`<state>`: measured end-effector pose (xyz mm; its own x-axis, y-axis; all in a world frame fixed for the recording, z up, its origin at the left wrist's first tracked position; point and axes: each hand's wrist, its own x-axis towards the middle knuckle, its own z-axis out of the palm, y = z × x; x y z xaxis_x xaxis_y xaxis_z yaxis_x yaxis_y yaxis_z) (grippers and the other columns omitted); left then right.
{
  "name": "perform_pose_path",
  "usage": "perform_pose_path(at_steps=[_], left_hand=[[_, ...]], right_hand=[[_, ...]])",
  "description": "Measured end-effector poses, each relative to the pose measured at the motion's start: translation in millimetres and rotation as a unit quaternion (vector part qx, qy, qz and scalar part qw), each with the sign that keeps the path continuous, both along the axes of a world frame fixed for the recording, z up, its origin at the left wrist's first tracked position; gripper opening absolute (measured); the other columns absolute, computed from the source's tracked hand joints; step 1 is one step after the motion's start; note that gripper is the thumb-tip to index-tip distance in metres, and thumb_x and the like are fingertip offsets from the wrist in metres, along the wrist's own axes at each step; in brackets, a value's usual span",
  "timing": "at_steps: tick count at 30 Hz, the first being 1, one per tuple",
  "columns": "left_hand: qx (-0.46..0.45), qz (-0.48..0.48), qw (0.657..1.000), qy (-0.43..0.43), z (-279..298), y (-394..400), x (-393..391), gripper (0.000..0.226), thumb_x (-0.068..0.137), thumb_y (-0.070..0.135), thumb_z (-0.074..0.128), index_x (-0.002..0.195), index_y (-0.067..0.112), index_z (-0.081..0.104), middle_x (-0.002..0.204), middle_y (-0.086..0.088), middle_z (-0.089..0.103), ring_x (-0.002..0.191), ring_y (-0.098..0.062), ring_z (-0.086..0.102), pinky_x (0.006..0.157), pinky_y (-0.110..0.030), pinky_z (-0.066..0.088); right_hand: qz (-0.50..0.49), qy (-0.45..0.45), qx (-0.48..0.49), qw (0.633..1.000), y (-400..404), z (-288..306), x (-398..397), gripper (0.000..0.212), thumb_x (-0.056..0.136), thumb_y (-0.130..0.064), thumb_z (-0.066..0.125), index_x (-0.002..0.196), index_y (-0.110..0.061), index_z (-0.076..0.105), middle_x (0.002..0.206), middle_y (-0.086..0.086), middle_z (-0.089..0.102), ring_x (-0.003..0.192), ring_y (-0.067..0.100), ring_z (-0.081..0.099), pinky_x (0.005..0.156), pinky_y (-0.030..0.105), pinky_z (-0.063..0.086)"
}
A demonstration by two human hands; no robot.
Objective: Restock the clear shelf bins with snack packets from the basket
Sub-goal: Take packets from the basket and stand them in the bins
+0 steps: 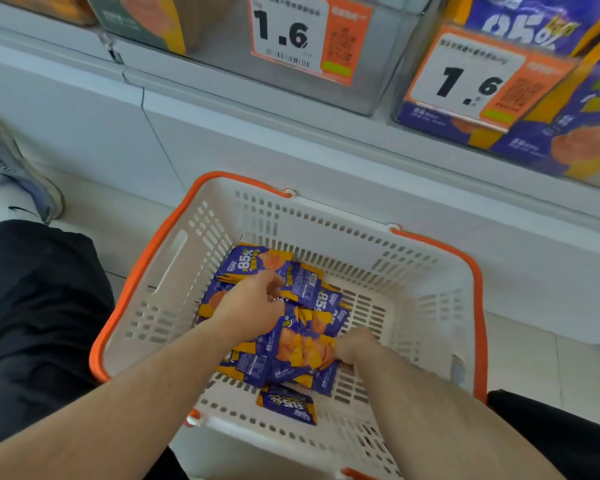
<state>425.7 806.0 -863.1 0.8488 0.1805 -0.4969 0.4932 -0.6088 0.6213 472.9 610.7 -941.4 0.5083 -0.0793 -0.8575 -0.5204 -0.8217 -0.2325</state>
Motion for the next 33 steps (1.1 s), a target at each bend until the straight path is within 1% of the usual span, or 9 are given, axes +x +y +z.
perform_pose_path(at_steps=[2,6,11,14,16,19,23,29,33], left_hand=[[-0.006,-0.005,1.000,0.006,3,-7,0,0.034,0.094,0.017,0.055,0.128,0.020,0.051,0.114,0.006,0.058,0.099,-0.014,0.056,0.084,-0.035,0.051],[-0.085,0.076,0.992,0.057,11,-32,4,0.054,0.093,0.025,0.062,0.142,0.016,0.039,0.119,0.000,0.054,0.088,-0.015,0.055,0.079,-0.040,0.052],[-0.306,0.274,0.901,0.141,33,-69,15,0.106,0.078,0.045,0.079,0.155,0.016,0.012,0.155,-0.012,0.031,0.134,-0.035,0.041,0.097,-0.054,0.044],[-0.406,0.301,0.862,0.045,49,-92,23,0.051,0.084,0.020,0.077,0.128,0.007,0.054,0.115,-0.017,0.067,0.094,-0.033,0.066,0.071,-0.044,0.055],[-0.332,0.261,0.905,-0.058,68,-106,29,0.019,0.086,0.010,0.072,0.103,0.012,0.065,0.094,-0.015,0.072,0.082,-0.035,0.068,0.068,-0.044,0.055],[-0.130,0.118,0.969,-0.175,103,-119,44,0.018,0.084,0.016,0.068,0.101,0.018,0.064,0.090,-0.003,0.068,0.082,-0.023,0.064,0.068,-0.032,0.048],[-0.091,-0.002,0.958,-0.271,149,-147,66,0.027,0.083,0.015,0.071,0.102,0.026,0.055,0.088,0.010,0.061,0.079,-0.010,0.059,0.058,-0.014,0.038],[-0.201,-0.048,0.901,-0.381,221,-185,99,0.036,0.079,0.018,0.077,0.096,0.035,0.051,0.091,0.010,0.070,0.079,-0.005,0.066,0.072,-0.028,0.053],[-0.039,-0.144,0.849,-0.508,274,-193,132,0.048,0.073,0.024,0.067,0.120,0.019,0.057,0.103,0.010,0.061,0.096,-0.011,0.060,0.086,-0.034,0.050]], right_hand=[[0.083,-0.013,-0.001,0.996,-12,15,16,0.024,0.099,-0.011,0.047,0.114,-0.005,0.064,0.114,0.017,0.065,0.113,0.029,0.061,0.093,0.034,0.048],[0.117,-0.011,0.037,0.992,-40,66,44,0.017,0.086,-0.004,0.067,0.072,-0.013,0.063,0.061,0.000,0.059,0.059,0.013,0.056,0.061,0.030,0.057],[0.040,0.063,0.189,0.979,-69,143,67,0.038,0.090,0.019,0.044,0.117,-0.002,0.060,0.104,0.014,0.068,0.096,0.022,0.066,0.060,0.025,0.056],[0.039,0.052,0.217,0.974,-80,179,72,0.037,0.092,0.016,0.046,0.121,-0.002,0.057,0.107,0.013,0.067,0.098,0.022,0.064,0.071,0.029,0.059],[0.141,-0.044,0.134,0.980,-84,208,70,0.027,0.090,0.000,0.062,0.116,-0.006,0.061,0.098,0.011,0.065,0.086,0.021,0.062,0.078,0.034,0.057],[0.324,-0.335,-0.111,0.878,-91,251,65,0.058,0.077,-0.033,0.075,0.128,-0.017,0.054,0.123,0.006,0.057,0.108,0.025,0.060,0.089,0.036,0.052],[0.419,-0.456,-0.116,0.776,-94,295,45,0.059,0.077,-0.039,0.072,0.129,-0.025,0.048,0.124,-0.002,0.053,0.110,0.025,0.058,0.080,0.036,0.050],[0.333,-0.570,-0.162,0.734,-131,356,57,0.050,0.085,-0.033,0.067,0.132,-0.025,0.051,0.128,-0.001,0.058,0.116,0.026,0.056,0.085,0.038,0.049],[0.188,-0.739,-0.204,0.614,-161,390,73,0.033,0.084,-0.026,0.066,0.113,-0.011,0.058,0.111,0.013,0.062,0.093,0.039,0.061,0.067,0.040,0.042]])
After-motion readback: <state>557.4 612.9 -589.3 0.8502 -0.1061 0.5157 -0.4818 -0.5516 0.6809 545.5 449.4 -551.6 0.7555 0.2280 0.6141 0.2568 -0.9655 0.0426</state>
